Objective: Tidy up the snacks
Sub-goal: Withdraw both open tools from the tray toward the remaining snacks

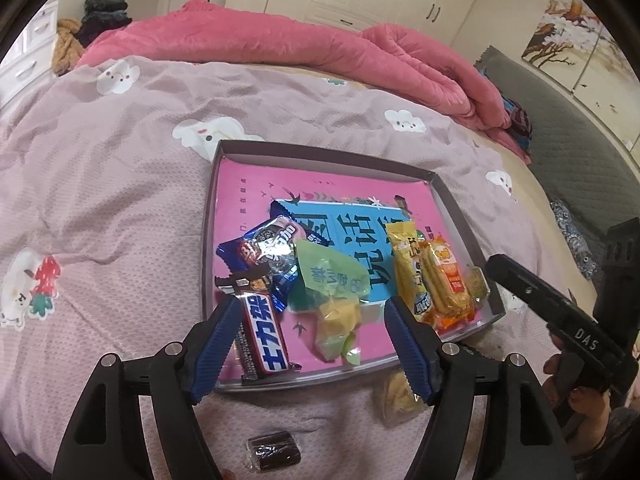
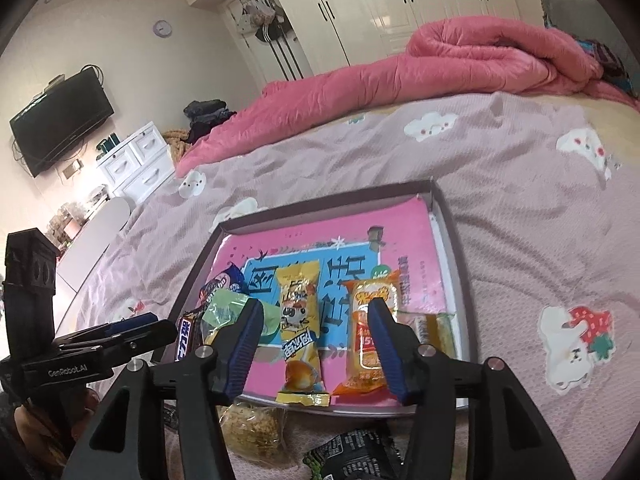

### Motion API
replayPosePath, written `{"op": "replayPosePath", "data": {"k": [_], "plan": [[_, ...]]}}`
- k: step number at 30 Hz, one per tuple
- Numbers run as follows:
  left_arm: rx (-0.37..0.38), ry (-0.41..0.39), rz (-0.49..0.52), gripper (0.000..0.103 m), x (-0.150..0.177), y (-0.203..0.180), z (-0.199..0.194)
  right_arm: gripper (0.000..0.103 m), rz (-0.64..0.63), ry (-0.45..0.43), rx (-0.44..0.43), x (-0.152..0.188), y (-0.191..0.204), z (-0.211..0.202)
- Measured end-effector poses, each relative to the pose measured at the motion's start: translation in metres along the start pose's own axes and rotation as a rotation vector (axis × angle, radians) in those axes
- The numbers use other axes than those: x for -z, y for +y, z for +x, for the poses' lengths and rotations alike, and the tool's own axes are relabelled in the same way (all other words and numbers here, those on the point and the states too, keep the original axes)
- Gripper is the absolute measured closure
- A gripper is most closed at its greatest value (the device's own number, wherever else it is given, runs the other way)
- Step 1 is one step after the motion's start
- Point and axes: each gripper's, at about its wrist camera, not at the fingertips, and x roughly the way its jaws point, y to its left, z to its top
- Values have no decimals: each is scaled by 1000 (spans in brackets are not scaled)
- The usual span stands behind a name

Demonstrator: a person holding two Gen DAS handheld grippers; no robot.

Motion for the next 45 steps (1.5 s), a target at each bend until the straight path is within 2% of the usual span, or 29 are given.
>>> {"op": "replayPosePath", "data": {"k": [11, 16, 35, 39, 43, 45], "plan": [[2, -17, 2, 27, 2, 1, -15, 44, 32, -59, 2, -5, -10, -29], [1, -26, 2, 27, 3, 0, -21, 39, 48, -75, 0, -5, -13, -36], [-32, -43, 13, 27, 10, -1, -38, 38, -6, -52, -23, 12, 11, -43], [-33, -34, 16, 27, 15, -1, -40, 31, -27, -38, -14, 18, 19, -42], [-32, -24, 10, 27, 20, 1, -40, 31, -34, -26, -17, 23, 23, -41], [-36, -16, 7, 20, 22, 3, -40, 31, -38, -21, -17, 25, 25, -41]]}}
